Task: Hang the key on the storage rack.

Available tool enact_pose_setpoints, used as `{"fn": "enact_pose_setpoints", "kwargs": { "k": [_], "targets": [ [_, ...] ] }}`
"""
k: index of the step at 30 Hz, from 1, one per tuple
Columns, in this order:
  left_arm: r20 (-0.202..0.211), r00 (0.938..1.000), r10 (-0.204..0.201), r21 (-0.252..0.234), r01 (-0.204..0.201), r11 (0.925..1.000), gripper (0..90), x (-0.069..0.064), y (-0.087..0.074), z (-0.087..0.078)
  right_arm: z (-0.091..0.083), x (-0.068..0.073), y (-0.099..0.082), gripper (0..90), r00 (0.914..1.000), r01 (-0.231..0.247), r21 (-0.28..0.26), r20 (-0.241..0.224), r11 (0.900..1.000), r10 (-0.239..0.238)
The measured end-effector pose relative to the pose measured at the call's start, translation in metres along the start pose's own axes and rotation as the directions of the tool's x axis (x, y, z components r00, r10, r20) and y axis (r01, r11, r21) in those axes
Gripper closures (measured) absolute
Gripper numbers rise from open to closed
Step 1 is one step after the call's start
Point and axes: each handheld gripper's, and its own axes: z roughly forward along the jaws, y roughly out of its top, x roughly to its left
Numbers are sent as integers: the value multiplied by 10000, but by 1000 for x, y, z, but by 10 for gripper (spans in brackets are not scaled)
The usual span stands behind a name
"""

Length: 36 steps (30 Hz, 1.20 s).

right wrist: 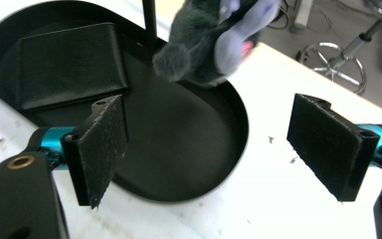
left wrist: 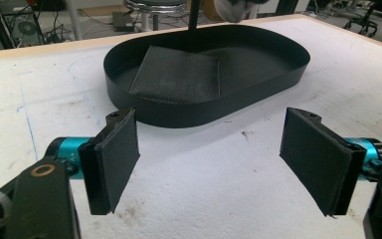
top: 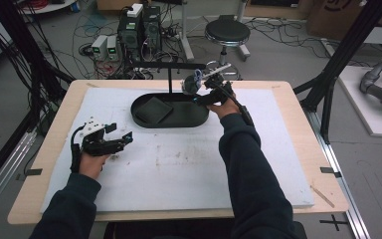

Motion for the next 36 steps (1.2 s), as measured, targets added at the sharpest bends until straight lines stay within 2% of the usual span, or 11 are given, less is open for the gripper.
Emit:
{"fn": "enact_pose_setpoints", "kwargs": {
  "k": [1,3,6,8,12,15,17,19,23,31,36],
  "targets": [
    [-5,10000,10,-11,-10,10000,230,0,0,0,-7,-2,-1,167,9999,73,-53,-127,10000,-74],
    [-5,10000,-17,-35,17,10000,230,0,0,0,-22,-5,-3,167,9971,312,-110,-685,9995,-318],
    [-24,10000,-61,-24,61,10000,230,1,0,0,-44,-7,-14,169,9935,666,-533,-891,9964,-711],
    [-17,10000,-40,-20,40,10000,230,1,0,0,-56,-10,-25,169,9929,858,-581,-774,9946,-902],
    [-86,10000,-10,3,10,10000,230,0,0,0,-73,-17,-52,169,9958,664,-927,-573,9935,-719],
    [-84,10000,7,-16,-7,10000,230,0,0,0,-79,-19,-76,169,9970,759,-849,-55,9935,-767],
    [-105,9999,36,-43,-36,10000,230,0,1,0,-82,-17,-93,169,9971,756,-1073,211,9913,-737],
    [-140,9999,-8,-112,7,9999,230,0,1,-1,-85,-15,-109,169,9975,655,-1313,358,9892,-613],
    [-167,9998,-70,-192,67,9998,230,0,1,-2,-91,-13,-137,169,9990,369,-2010,323,9789,-311],
    [-253,9997,7,-197,-12,9998,230,-1,2,-4,-99,-17,-170,169,9987,-74,-2510,476,9680,200],
    [-243,9997,89,-158,-93,9998,230,-2,2,-4,-95,-22,-185,169,9969,-261,-2149,674,9763,415]
  ]
}}
